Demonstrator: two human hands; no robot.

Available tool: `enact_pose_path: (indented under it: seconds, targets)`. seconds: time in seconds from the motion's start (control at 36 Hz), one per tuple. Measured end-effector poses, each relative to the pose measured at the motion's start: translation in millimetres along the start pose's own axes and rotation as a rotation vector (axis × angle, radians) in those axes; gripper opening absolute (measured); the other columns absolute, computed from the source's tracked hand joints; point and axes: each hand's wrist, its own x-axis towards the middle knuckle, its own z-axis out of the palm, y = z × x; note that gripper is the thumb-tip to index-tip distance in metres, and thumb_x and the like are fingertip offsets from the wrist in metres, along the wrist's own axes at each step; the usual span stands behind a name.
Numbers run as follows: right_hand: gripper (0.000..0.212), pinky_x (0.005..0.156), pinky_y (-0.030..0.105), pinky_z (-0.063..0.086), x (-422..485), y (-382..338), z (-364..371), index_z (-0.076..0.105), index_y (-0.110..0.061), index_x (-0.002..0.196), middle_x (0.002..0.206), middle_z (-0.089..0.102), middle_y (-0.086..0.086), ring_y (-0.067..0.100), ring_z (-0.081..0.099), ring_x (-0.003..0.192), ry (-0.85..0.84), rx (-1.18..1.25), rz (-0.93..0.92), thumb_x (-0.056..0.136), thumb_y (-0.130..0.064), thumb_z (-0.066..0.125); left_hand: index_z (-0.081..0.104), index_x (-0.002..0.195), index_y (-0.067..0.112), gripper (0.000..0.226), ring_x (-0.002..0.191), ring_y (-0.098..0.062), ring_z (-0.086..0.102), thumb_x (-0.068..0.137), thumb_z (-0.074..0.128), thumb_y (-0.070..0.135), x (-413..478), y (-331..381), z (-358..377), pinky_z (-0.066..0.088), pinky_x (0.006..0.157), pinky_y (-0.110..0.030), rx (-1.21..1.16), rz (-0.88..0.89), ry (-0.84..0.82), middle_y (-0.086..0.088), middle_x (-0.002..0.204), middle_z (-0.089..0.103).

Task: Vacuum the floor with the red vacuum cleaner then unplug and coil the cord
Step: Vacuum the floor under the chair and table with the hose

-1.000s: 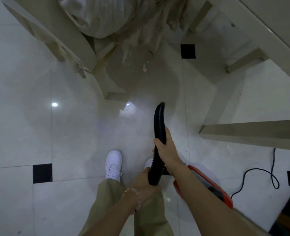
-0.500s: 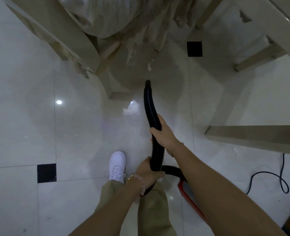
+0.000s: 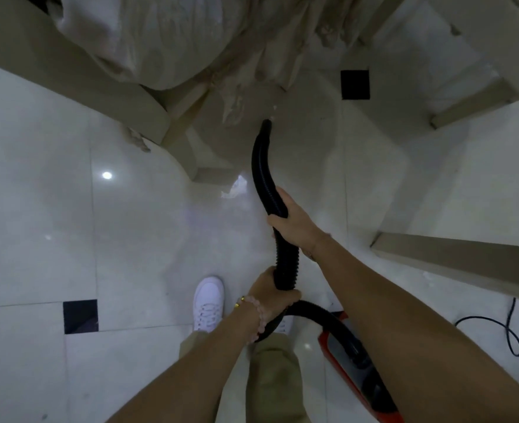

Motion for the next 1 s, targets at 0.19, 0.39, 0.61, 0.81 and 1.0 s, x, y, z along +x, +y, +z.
enact_pose_path:
  seconds: [0.19, 0.39, 0.61, 0.81, 1.0]
  targets:
    - [0.071, 0.073, 0.029, 0.049, 8.0, 4.8, 4.1, 0.016, -0.031, 0.151, 0.103, 0.054, 0.000, 0.012, 0.053, 0.072, 0.012, -0.020, 0.014, 0.091, -0.009, 0.047, 0.046, 0.107, 0.009, 0.023, 0.089, -0.018, 0.050, 0.086, 0.056, 0.011, 3.3, 2.7, -3.6, 0.041, 0.078, -0.026, 0.056, -0.011, -0.019, -0.005, 0.091, 0.053]
    - [0.071, 0.077, 0.032, 0.048, 22.7, 6.6, -2.2, 0.014, -0.030, 0.151, 0.116, 0.052, 0.004, 0.013, 0.053, 0.078, 0.086, -0.035, 0.028, 0.091, -0.013, 0.048, 0.044, 0.083, 0.018, 0.016, 0.069, -0.012, 0.045, 0.081, 0.057, 0.009, 15.3, 9.1, -10.2, 0.036, 0.060, -0.022, 0.038, -0.017, -0.015, 0.003, 0.072, 0.046]
    - [0.072, 0.074, 0.030, 0.047, 34.2, 4.2, -19.5, 0.014, -0.030, 0.151, 0.128, 0.054, 0.011, 0.015, 0.054, 0.081, 0.137, -0.049, 0.051, 0.089, -0.016, 0.048, 0.044, 0.093, 0.011, 0.016, 0.061, -0.008, 0.042, 0.083, 0.057, 0.010, 27.6, 26.2, -11.3, 0.032, 0.054, -0.019, 0.091, 0.024, -0.012, 0.004, 0.069, 0.045]
    - [0.071, 0.068, 0.021, 0.044, 27.4, 5.2, -25.2, 0.013, -0.027, 0.152, 0.128, 0.052, 0.005, 0.009, 0.052, 0.081, 0.125, -0.035, 0.035, 0.091, -0.013, 0.047, 0.050, 0.112, 0.007, 0.029, 0.083, -0.016, 0.049, 0.084, 0.057, 0.011, 28.6, 26.7, -4.3, 0.034, 0.056, -0.018, 0.110, 0.015, -0.016, 0.003, 0.078, 0.049]
    - [0.070, 0.078, 0.029, 0.047, 20.7, 4.1, -20.9, 0.017, -0.030, 0.151, 0.124, 0.053, 0.005, 0.010, 0.053, 0.080, 0.036, 0.011, 0.029, 0.091, -0.011, 0.048, 0.049, 0.091, 0.021, 0.019, 0.082, -0.015, 0.051, 0.077, 0.062, 0.020, 24.9, 16.4, -1.7, 0.039, 0.062, -0.019, 0.056, 0.012, -0.022, 0.007, 0.075, 0.049]
